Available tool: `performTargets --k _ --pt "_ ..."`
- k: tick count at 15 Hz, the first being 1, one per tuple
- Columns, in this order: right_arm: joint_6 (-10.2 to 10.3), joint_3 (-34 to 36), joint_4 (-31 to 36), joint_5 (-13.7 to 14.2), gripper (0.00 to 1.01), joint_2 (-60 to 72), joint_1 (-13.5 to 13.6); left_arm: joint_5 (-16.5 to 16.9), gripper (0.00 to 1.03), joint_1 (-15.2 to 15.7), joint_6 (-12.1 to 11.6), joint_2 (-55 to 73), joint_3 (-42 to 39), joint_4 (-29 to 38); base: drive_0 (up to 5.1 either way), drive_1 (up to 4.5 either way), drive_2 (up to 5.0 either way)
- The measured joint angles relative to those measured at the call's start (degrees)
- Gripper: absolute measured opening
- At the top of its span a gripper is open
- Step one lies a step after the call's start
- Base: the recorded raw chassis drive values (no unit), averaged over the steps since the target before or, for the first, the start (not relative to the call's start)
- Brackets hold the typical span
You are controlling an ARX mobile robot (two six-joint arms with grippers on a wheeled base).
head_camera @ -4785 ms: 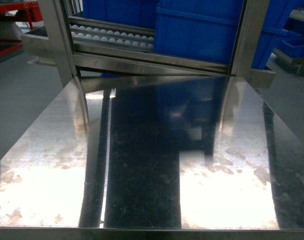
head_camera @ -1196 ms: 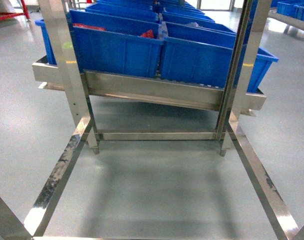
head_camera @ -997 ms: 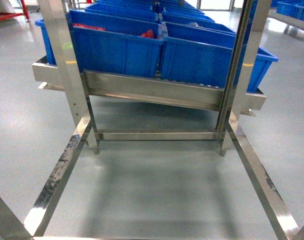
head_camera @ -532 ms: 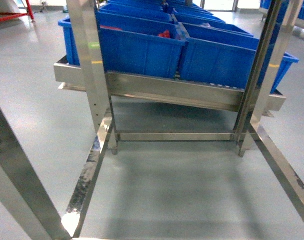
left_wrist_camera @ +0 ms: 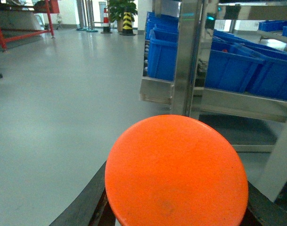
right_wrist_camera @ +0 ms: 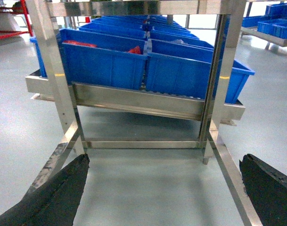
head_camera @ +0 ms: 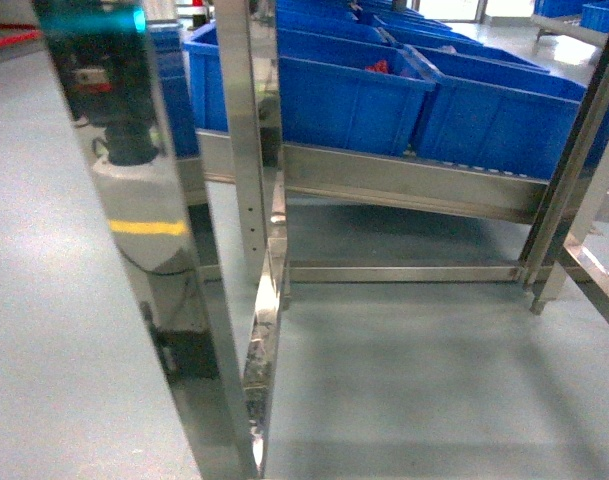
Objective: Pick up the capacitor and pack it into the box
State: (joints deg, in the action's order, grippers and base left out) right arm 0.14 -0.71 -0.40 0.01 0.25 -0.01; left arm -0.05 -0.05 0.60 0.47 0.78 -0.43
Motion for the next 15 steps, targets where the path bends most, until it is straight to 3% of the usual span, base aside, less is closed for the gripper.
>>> performTargets --k 15 --pt "0.0 0.0 0.04 0.0 0.98 -0.02 0.0 0.07 0.44 0.0 0.0 0.0 0.0 0.02 -5.0 2.48 2.5"
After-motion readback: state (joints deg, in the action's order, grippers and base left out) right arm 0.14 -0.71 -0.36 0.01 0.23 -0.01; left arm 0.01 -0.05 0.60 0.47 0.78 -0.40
